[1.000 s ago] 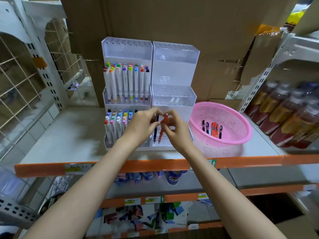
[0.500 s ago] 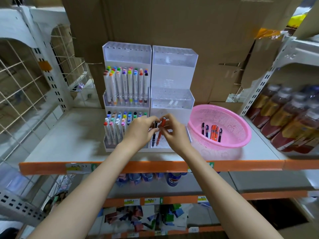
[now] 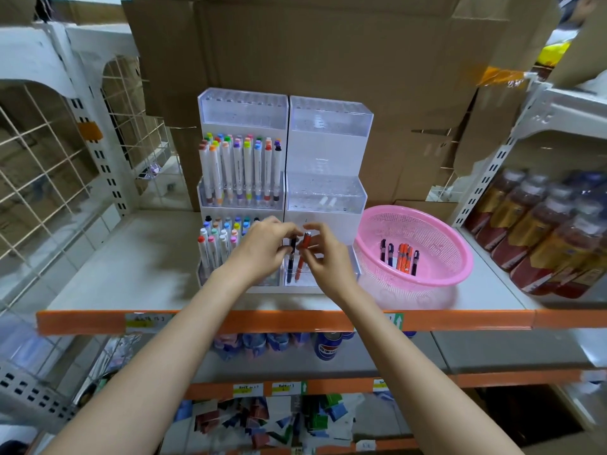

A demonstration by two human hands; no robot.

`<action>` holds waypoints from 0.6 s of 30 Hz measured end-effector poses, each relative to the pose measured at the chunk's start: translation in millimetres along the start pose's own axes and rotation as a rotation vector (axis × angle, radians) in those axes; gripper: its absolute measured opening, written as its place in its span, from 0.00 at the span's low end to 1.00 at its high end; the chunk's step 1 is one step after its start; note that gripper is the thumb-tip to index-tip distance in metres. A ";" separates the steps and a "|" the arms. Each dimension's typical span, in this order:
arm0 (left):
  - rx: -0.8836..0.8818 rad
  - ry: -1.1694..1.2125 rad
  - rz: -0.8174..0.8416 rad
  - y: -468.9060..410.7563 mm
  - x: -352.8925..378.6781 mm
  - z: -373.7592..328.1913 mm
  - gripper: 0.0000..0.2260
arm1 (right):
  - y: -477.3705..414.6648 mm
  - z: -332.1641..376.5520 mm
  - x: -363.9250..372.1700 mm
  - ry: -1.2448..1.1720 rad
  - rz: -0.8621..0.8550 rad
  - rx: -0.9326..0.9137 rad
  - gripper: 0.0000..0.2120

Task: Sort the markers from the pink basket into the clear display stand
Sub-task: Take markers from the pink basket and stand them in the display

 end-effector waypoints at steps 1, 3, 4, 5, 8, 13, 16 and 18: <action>-0.011 0.005 -0.001 -0.5 -1.5 1.5 0.16 | 0.3 0.2 0.0 0.004 0.002 0.003 0.16; -0.033 0.013 -0.017 -1.3 -4.6 3.7 0.14 | 1.2 1.1 -0.2 0.002 0.004 0.005 0.16; -0.041 0.016 -0.032 -1.5 -6.0 4.2 0.13 | 1.7 1.4 0.0 -0.001 0.006 0.006 0.15; -0.046 0.020 -0.047 -1.5 -6.8 4.0 0.12 | 1.6 1.6 0.3 -0.002 0.007 0.007 0.15; -0.069 0.017 -0.071 -2.7 -5.0 5.1 0.09 | 1.3 2.8 1.1 0.004 0.017 0.005 0.14; -0.084 -0.048 -0.043 -5.9 2.1 12.0 0.10 | 1.0 1.9 0.1 0.003 0.021 0.015 0.13; -0.034 -0.089 -0.042 -4.8 -1.1 9.5 0.12 | 1.5 0.1 -0.2 -0.010 0.030 0.026 0.12; -0.010 -0.075 -0.064 -3.3 -6.3 7.9 0.11 | 1.4 -1.0 -1.1 -0.015 0.022 0.028 0.12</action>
Point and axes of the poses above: each hand's wrist, its own y-axis away from the middle knuckle, its own x-axis out of the palm, z = x × y, the point moved 8 cm from there along -y, towards the middle knuckle, and after that the axes turned 2 degrees about x, right-handed, at the moved point
